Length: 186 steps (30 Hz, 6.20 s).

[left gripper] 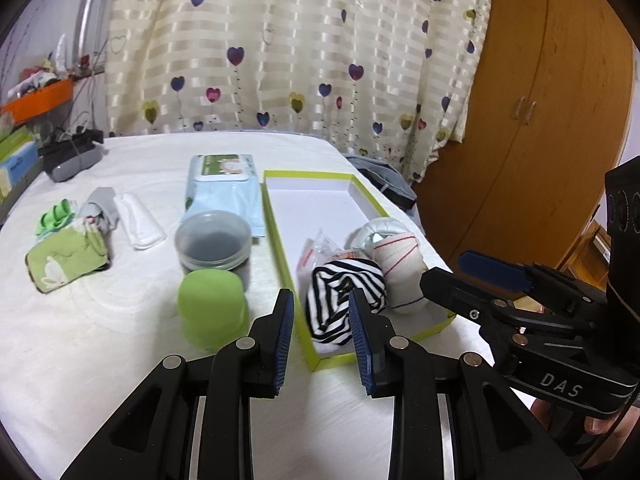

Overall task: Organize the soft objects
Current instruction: 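Open the left gripper to drop the striped sock while the right releases the white sock into the box, then move both open grippers away from the box toward the remaining items on the table, then grasp the green sock with red-and-white cuff with the right gripper and lift, then lower the left gripper onto the black-and-white striped sock and close on it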

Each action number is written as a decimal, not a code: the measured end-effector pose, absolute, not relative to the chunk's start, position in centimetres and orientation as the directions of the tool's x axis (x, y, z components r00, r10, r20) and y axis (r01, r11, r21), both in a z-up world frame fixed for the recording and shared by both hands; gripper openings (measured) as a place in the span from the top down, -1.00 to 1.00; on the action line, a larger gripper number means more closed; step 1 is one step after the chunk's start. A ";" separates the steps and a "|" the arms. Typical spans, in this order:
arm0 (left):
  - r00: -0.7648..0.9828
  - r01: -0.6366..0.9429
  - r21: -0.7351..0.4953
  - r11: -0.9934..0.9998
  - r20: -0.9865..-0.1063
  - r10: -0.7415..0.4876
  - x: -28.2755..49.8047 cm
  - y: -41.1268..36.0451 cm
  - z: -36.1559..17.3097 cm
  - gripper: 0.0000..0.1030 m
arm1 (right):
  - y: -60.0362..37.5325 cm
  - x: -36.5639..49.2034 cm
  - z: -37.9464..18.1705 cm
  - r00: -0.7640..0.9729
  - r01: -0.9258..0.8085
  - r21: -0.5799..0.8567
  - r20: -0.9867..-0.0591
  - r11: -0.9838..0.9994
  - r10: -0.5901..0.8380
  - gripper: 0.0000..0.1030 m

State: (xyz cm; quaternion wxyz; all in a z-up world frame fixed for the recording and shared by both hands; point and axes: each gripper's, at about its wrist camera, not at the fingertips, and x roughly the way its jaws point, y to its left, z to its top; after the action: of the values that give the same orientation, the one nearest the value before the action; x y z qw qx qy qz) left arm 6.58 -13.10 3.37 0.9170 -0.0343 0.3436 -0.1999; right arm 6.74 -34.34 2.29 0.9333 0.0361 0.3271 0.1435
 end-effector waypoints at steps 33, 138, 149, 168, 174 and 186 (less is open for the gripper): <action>0.713 0.223 -0.215 0.951 -0.629 -0.310 7.0 -8.4 2.4 0.46 | -30.4 6.9 2.5 0.711 -0.337 0.144 -0.609 0.931 0.352 -0.07; 0.762 -0.227 -0.305 0.925 -0.646 -0.026 8.8 15.7 -0.5 0.19 | -1.8 17.2 -3.2 0.246 -0.909 -0.079 -0.895 0.410 0.372 0.40; 0.758 -0.156 -0.293 0.943 -0.648 -0.076 10.4 12.7 0.7 0.19 | -7.0 17.2 3.0 0.365 -0.826 -0.001 -0.764 0.563 0.533 0.68; 0.683 -0.077 -0.250 0.965 -0.718 -0.132 20.3 6.8 -2.1 -0.04 | -16.0 18.4 6.6 0.493 -0.704 0.110 -0.635 0.701 0.595 0.68; 0.648 -0.108 -0.244 0.964 -0.752 -0.118 22.4 6.8 -4.2 -0.04 | -17.3 19.3 5.9 0.489 -0.693 0.135 -0.633 0.708 0.600 0.68; 0.673 -0.088 -0.232 0.969 -0.731 -0.114 23.4 6.4 -4.2 0.48 | -18.1 20.3 4.8 0.476 -0.687 0.170 -0.629 0.706 0.615 0.68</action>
State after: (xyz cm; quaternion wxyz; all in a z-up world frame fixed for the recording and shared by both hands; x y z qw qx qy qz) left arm 23.42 6.39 -4.24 0.9059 -0.1249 0.4046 -0.0072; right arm 20.31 -18.07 4.85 0.8575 -0.0529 0.3434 0.3795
